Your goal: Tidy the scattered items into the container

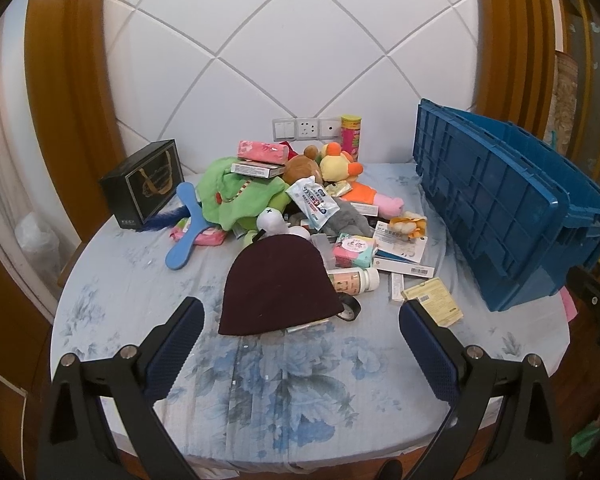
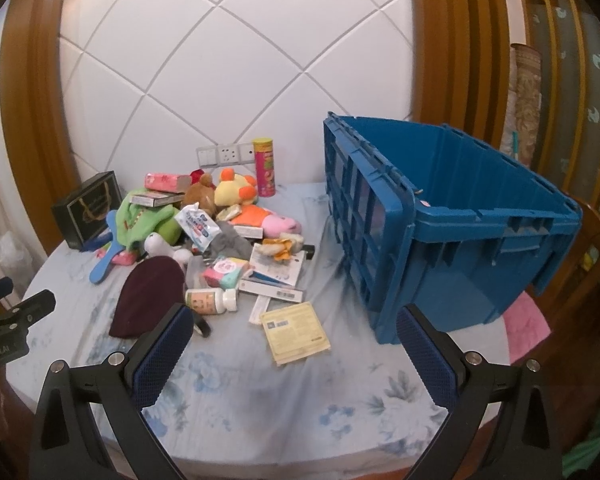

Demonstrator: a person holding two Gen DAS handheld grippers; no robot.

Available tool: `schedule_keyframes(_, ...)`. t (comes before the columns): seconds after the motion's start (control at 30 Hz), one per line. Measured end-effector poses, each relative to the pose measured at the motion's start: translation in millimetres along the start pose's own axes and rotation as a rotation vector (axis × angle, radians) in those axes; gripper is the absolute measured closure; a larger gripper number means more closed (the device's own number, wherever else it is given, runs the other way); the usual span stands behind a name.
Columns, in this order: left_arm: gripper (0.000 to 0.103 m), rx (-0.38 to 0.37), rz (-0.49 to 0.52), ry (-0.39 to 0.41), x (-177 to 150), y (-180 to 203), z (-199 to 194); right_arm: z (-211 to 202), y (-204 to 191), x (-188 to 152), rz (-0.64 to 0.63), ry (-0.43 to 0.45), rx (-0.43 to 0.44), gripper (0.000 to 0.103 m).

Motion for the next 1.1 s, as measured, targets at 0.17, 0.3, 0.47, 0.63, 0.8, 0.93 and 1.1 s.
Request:
schedule_keyframes(0.17,0.003,0.003,0.001,-0.009,-5.3,-8.4,3.7,3.3,-5.0,-3.6,-0.003,-0.010,0.006,0.000)
schedule_keyframes(0.3,0.003,0.014,-0.009,-0.030,-12.8,-23.3,11.0,8.8,-13.9,-8.0,-0.007,-0.024,0.013,0.000)
schedule_keyframes(0.47,0.003,0.048,-0.034,-0.076,-25.6,-55.3,30.6,23.2,-30.8,-14.4,-0.016,-0.047,0.034,0.000)
schedule_keyframes(0.63,0.004,0.050,-0.085,-0.134,-36.7,-85.2,65.1,38.4,-53.2,-7.0,-0.051,-0.037,0.090,0.000)
schedule_keyframes(0.8,0.004,0.064,-0.166,-0.188,-38.2,-102.6,115.3,71.2,-69.3,21.7,-0.053,0.026,0.156,0.000)
schedule_keyframes(0.93,0.004,0.066,-0.205,-0.236,-31.3,-98.4,157.1,166.0,-85.0,5.9,-0.046,-0.201,0.252,0.000)
schedule_keyframes(1.1,0.004,0.062,-0.185,-0.318,-21.3,-64.5,222.1,250.6,-92.1,-11.8,-0.086,-0.354,0.258,0.000)
Point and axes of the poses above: each gripper's, at about its wrist camera, not at the fingertips, and z roughly the way its jaws point, y to its right, x to its top, the point moved 6 cm from there along z, roughly the way its jaws point, and after that the axes turned 1 degree about -z, right-handed, at the moved point
